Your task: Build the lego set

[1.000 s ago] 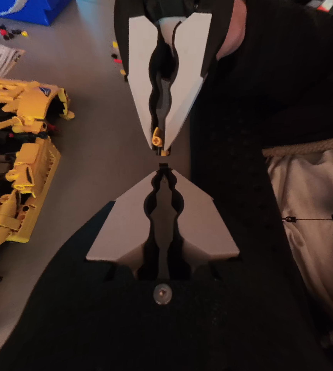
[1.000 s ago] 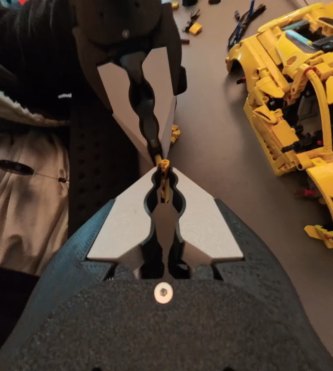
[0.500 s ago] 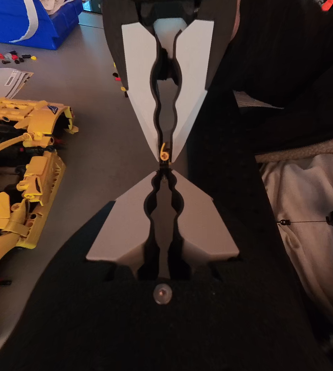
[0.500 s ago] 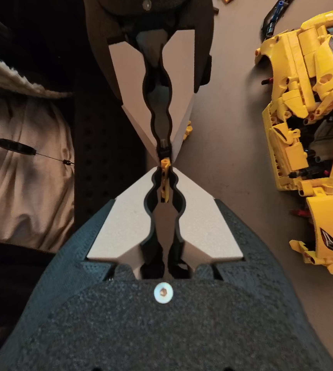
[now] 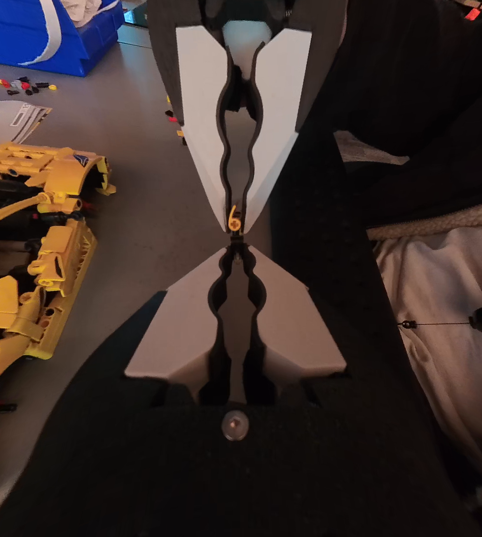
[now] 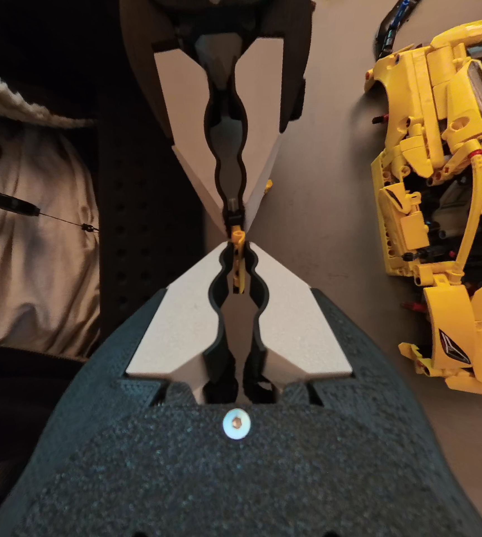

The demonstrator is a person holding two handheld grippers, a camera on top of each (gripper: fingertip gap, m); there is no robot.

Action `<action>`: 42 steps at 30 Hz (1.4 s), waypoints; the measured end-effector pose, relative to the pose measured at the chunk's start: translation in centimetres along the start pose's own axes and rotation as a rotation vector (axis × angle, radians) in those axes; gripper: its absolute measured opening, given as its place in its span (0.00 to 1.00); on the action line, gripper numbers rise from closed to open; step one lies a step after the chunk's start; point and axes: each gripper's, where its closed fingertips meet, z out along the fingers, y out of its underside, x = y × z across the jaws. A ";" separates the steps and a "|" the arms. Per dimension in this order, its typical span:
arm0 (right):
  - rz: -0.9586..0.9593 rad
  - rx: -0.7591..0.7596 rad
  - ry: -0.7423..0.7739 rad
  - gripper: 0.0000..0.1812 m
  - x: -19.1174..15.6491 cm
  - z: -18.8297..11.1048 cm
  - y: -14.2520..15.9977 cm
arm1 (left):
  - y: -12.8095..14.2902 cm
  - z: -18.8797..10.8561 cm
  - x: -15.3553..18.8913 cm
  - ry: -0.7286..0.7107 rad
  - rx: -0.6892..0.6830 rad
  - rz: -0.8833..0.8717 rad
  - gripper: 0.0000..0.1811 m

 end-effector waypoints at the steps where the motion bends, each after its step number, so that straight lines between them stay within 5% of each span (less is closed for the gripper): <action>1: -0.006 0.007 0.004 0.04 0.0 0.0 -0.1 | 0.0 0.0 0.0 0.001 0.003 -0.003 0.03; 14: 0.002 0.013 -0.061 0.04 0.4 -0.5 -0.9 | -1.0 -0.6 -0.5 -0.010 0.069 -0.046 0.03; 20: 0.089 0.187 -0.177 0.04 0.8 -1.6 -2.3 | -2.5 -1.6 -0.9 0.041 0.187 -0.152 0.03; 24: 0.071 0.115 -0.197 0.04 1.1 -1.6 -2.2 | -2.7 -1.3 -1.3 0.046 0.181 -0.161 0.03; 31: 0.132 0.033 -0.279 0.04 7.7 -6.0 -5.3 | -8.1 -3.1 -8.1 0.035 0.212 -0.182 0.03; 35: 0.171 0.164 -0.309 0.04 13.3 -8.6 -8.2 | -11.5 -5.0 -13.4 0.073 0.357 -0.297 0.03; 42: 0.185 0.237 -0.422 0.04 15.5 -7.8 -8.5 | -11.1 -5.4 -15.6 0.147 0.479 -0.400 0.03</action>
